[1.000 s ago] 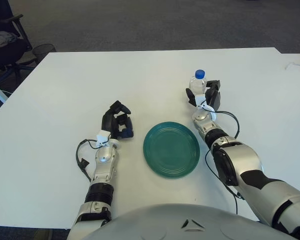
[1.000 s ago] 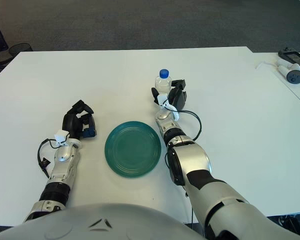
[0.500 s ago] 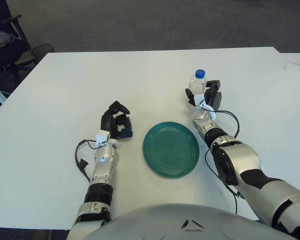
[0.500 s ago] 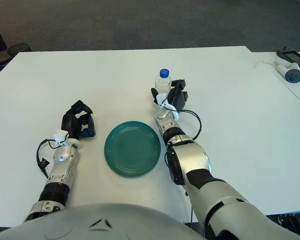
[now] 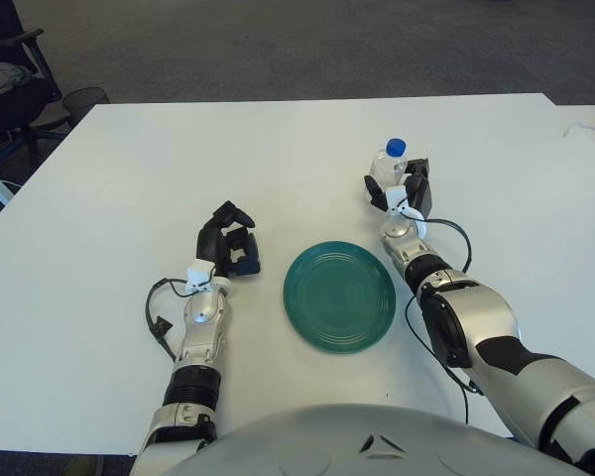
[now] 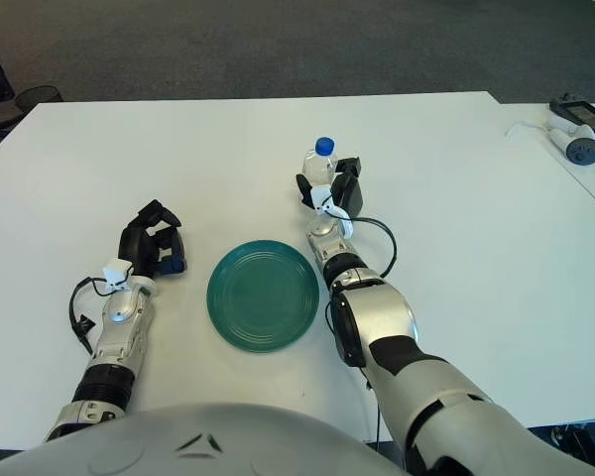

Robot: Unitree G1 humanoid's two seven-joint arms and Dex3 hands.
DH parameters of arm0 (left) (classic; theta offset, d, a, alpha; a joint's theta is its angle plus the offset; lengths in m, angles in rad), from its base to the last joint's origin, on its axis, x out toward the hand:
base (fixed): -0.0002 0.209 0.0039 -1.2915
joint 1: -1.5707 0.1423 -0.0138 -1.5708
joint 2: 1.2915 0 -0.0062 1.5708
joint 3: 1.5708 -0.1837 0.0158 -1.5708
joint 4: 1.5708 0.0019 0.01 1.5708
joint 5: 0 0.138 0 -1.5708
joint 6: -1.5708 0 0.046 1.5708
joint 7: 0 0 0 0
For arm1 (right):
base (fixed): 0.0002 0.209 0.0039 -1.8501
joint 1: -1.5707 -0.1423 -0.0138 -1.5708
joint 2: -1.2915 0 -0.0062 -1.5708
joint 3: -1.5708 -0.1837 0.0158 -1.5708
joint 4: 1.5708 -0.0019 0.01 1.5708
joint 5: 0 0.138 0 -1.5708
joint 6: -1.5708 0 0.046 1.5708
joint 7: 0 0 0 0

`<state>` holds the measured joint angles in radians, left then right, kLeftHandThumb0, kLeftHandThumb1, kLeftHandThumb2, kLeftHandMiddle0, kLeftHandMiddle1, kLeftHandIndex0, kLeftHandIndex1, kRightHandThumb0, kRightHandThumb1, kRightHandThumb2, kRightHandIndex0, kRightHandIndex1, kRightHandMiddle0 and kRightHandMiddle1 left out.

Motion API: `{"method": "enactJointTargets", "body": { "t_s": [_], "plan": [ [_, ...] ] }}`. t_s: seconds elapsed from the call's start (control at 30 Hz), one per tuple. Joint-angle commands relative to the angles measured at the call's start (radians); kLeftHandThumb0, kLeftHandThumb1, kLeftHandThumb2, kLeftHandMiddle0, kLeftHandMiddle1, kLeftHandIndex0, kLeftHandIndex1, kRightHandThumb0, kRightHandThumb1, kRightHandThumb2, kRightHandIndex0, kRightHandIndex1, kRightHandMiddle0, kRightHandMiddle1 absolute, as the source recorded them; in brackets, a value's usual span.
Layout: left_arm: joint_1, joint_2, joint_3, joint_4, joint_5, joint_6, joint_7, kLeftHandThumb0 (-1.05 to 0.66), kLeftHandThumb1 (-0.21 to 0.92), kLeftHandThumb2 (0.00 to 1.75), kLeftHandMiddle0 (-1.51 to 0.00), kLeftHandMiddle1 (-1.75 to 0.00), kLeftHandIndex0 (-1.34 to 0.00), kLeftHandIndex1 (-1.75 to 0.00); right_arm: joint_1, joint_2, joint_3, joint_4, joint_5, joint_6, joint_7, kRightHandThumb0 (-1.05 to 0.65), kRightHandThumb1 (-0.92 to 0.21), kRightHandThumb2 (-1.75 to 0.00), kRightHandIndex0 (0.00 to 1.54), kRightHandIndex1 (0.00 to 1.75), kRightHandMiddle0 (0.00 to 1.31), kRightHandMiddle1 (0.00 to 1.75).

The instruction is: Put the bottle into the plate.

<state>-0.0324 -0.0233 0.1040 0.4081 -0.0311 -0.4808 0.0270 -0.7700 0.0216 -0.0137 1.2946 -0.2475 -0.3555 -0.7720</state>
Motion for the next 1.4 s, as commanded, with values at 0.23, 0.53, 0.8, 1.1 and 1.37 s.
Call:
{"method": "enactJointTargets", "body": {
  "t_s": [0.23,0.53,0.8,1.1,1.37],
  "plan": [
    [0.013,0.008,0.010,0.059,-0.008,0.018,-0.005,-0.60,0.04,1.66,-1.29,-1.75,-0.85,-1.75,0.005,0.026,-0.041,-0.026,0.046,-0.111,0.004,-0.13,-0.26,-1.35,1.27,1.75,1.04,1.75],
    [0.005,0.003,0.008,0.063,0.000,0.015,0.002,-0.60,0.04,1.66,-1.29,-1.75,-0.85,-1.75,0.021,0.026,-0.027,-0.086,0.024,-0.190,-0.024,-0.11,-0.25,-1.39,1.33,1.75,1.09,1.75],
    [0.001,0.004,0.009,0.074,-0.022,0.020,-0.027,-0.60,0.04,1.66,-1.29,-1.75,-0.85,-1.75,0.021,0.020,-0.015,-0.100,0.012,-0.205,-0.042,-0.10,-0.22,-1.40,1.32,1.75,1.08,1.75],
    [-0.008,0.008,0.009,0.092,-0.023,0.018,-0.034,-0.60,0.04,1.66,-1.29,-1.75,-0.85,-1.75,0.032,0.000,0.001,-0.138,0.005,-0.252,-0.026,-0.10,-0.20,-1.43,1.32,1.75,1.10,1.75],
    [-0.019,0.002,0.011,0.114,-0.022,-0.002,-0.028,-0.60,0.05,1.65,-1.29,-1.75,-0.84,-1.75,0.078,-0.007,-0.011,-0.229,0.050,-0.338,0.087,-0.08,-0.21,-1.43,1.33,1.75,1.09,1.75]
  ]
}}
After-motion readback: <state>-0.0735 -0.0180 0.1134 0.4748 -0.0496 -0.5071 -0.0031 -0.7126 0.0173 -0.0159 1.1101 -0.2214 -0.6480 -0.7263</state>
